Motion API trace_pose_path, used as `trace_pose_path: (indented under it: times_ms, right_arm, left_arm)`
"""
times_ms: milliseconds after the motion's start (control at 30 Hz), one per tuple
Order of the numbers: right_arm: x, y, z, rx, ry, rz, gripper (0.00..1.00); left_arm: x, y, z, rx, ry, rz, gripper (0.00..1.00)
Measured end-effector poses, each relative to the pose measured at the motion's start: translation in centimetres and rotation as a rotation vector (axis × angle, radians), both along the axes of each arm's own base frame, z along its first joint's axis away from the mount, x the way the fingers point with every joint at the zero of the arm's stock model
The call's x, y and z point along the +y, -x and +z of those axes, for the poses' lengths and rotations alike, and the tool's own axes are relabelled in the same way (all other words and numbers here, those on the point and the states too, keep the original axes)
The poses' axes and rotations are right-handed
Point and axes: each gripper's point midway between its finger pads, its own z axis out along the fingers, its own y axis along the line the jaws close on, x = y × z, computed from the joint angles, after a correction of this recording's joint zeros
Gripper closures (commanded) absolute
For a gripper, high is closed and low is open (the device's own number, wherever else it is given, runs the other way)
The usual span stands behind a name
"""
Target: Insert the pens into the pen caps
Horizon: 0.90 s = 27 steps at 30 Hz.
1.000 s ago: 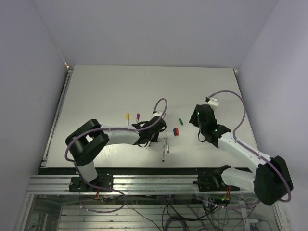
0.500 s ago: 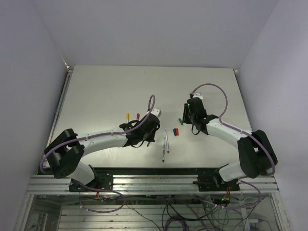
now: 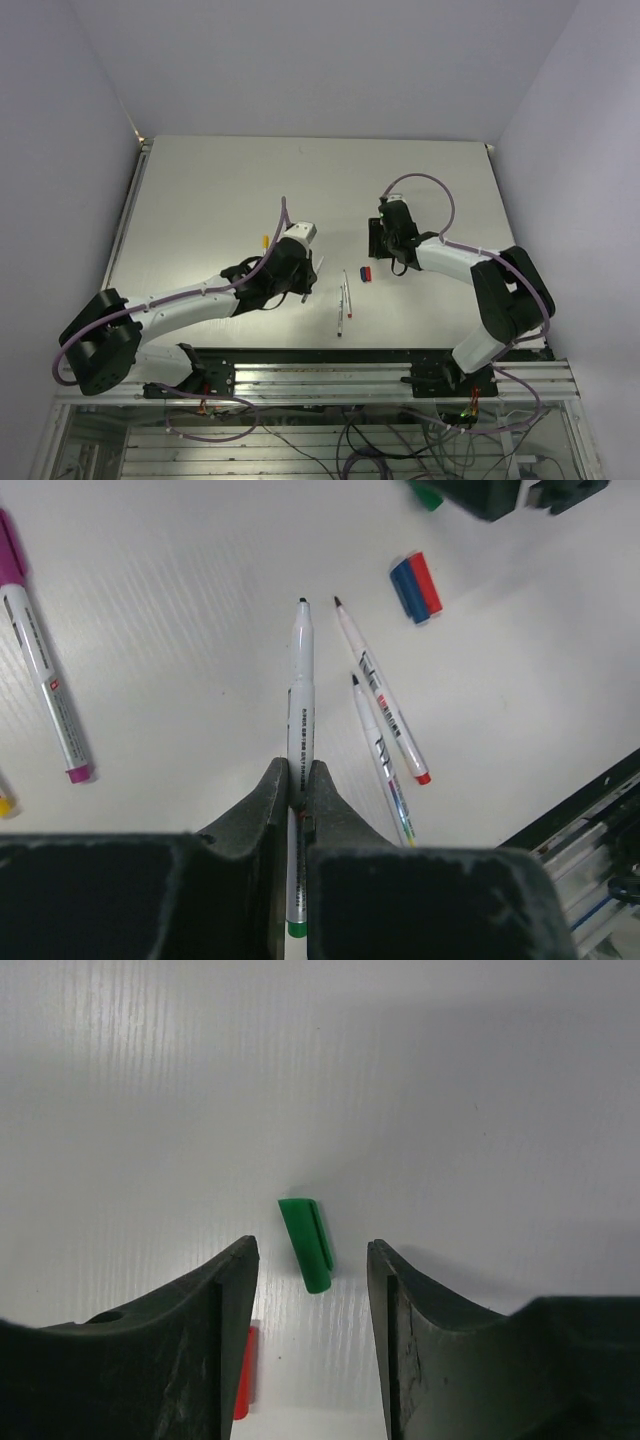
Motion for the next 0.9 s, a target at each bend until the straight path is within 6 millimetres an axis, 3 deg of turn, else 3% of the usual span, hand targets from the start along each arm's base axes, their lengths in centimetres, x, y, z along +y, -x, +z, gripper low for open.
trace_pose_path:
  times_ms: [400, 700, 800, 900]
  right_arm:
    - [0.5, -0.6, -1.5, 0.038, 0.021, 0.025, 0.59]
    - [0.3, -0.6, -2.1, 0.049, 0.031, 0.016, 0.84]
    - [0.3, -0.7, -2.2, 0.046, 0.034, 0.012, 1.0]
    - [0.5, -1.2, -2.0, 0.037, 0.03, 0.009, 1.0]
  left_arm:
    - [0.0, -0.4, 0.3, 0.015, 0.076, 0.005, 0.93]
    - [-0.1, -0.9, 0.6, 0.016, 0.106, 0.008, 0.93]
    - [0.0, -0.9, 0.4, 0.023, 0.111, 0.006, 0.93]
    - [0.1, -0.8, 0.2, 0.03, 0.111, 0.004, 0.93]
